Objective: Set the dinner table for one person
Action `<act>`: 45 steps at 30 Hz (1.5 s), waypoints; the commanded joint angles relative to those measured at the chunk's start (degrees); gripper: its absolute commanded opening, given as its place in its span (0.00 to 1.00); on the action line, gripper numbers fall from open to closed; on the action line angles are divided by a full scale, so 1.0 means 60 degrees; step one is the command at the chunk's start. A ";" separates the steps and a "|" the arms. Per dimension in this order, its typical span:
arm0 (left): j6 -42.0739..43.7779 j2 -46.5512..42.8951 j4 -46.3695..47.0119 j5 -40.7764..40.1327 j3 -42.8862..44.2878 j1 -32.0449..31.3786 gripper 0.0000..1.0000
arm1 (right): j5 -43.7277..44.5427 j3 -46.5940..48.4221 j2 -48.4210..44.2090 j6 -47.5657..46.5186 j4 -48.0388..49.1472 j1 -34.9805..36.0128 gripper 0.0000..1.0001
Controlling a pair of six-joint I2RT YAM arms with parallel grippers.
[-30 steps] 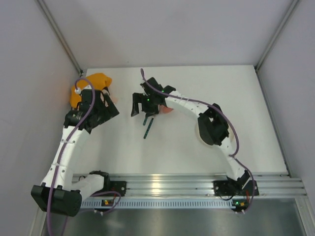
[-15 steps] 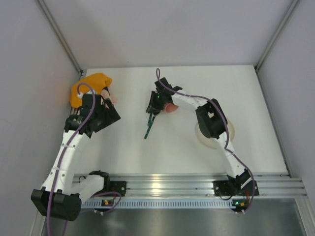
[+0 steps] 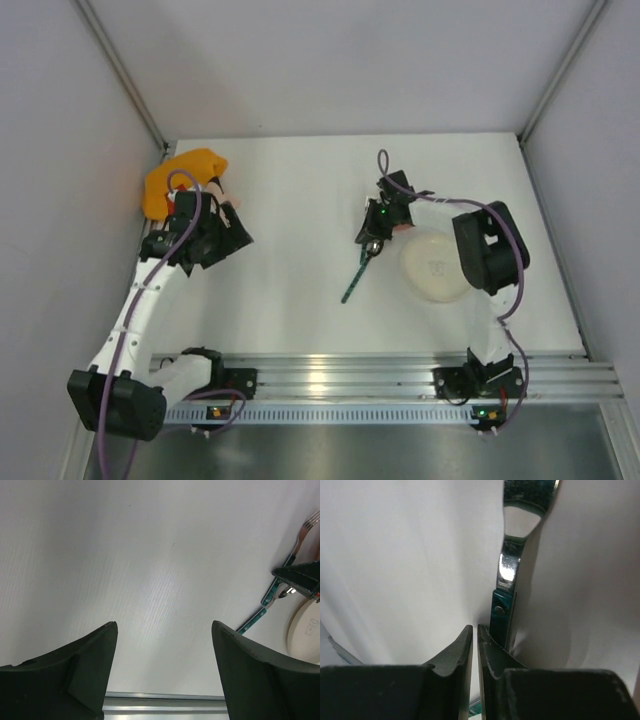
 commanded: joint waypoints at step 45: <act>0.3183 0.4756 0.4529 0.4654 0.4869 0.0722 0.00 | 0.0800 -0.0186 -0.5153 -0.3406 -0.4093 -0.1316 0.74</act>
